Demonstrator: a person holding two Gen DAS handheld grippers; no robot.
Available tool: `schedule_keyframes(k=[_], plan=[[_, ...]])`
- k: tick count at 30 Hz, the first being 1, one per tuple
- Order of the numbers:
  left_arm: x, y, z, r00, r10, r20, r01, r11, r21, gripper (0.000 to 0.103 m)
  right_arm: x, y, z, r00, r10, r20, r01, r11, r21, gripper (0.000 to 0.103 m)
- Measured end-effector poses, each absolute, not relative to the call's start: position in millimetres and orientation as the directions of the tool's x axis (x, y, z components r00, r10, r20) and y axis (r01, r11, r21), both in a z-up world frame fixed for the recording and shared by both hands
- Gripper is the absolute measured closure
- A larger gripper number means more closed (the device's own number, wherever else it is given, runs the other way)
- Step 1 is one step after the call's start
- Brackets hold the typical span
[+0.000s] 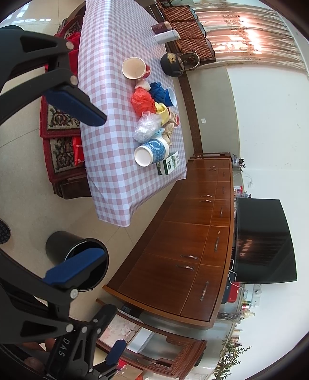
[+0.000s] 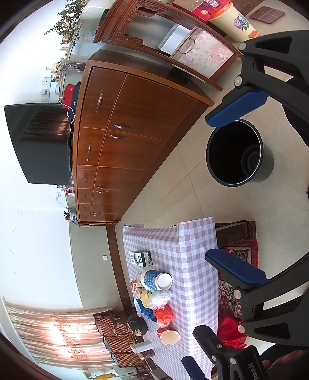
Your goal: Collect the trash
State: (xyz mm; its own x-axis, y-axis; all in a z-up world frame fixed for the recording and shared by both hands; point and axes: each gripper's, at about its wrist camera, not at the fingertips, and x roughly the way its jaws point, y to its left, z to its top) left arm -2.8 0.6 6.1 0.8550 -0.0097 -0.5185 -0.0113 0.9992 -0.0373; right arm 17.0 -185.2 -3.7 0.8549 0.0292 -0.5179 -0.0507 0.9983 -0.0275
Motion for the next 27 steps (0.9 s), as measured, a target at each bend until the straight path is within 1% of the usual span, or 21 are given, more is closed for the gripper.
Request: schedule_keyframes(k=[27], plan=[[-2.6, 5.7, 5.9, 0.855, -0.01, -0.518, -0.018, 0.999, -0.05, 0.0, 18.7, -184.9, 0.4, 0.855, 0.032, -0.518, -0.055, 0.998, -0.029, 0.0]])
